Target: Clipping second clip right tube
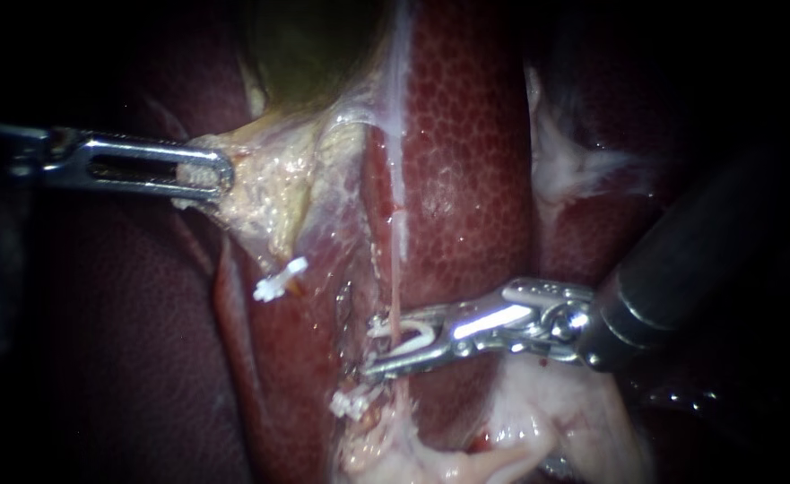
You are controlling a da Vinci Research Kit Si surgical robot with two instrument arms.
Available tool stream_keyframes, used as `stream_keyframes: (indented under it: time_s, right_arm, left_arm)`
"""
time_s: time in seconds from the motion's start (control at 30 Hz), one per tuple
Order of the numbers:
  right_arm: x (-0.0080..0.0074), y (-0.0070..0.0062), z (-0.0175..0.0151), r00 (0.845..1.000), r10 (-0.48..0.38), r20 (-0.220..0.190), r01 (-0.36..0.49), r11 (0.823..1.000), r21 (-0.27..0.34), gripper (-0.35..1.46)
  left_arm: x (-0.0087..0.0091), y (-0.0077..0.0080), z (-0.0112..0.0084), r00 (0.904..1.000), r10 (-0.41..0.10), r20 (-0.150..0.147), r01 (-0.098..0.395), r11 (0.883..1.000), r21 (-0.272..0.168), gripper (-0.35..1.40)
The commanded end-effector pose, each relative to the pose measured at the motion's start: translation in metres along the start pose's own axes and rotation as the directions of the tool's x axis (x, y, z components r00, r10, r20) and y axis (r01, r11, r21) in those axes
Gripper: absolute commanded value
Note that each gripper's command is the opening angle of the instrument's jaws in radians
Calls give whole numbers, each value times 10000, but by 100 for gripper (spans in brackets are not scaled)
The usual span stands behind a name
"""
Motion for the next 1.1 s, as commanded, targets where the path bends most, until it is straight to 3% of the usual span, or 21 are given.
stream_keyframes:
  time_s: [0.03,0.53,0.67,0.9,1.1]
  right_arm:
    - [0,0,2,10000,0,2,0,10000,5,51]
    - [-6,5,15,9999,91,103,-93,9998,182,42]
    - [-6,5,14,9997,209,108,-211,9996,190,25]
    - [0,5,3,9994,310,124,-313,9992,247,-31]
    - [1,8,-3,9992,372,141,-376,9989,277,-35]
  left_arm:
    - [0,0,0,10000,0,1,0,10000,-4,-35]
    - [1,0,1,10000,2,3,-2,10000,-6,-35]
    - [1,0,1,10000,4,-23,-4,10000,-20,-35]
    - [1,0,1,10000,5,-23,-5,10000,-21,-35]
    - [1,0,1,10000,6,-23,-6,10000,-21,-35]
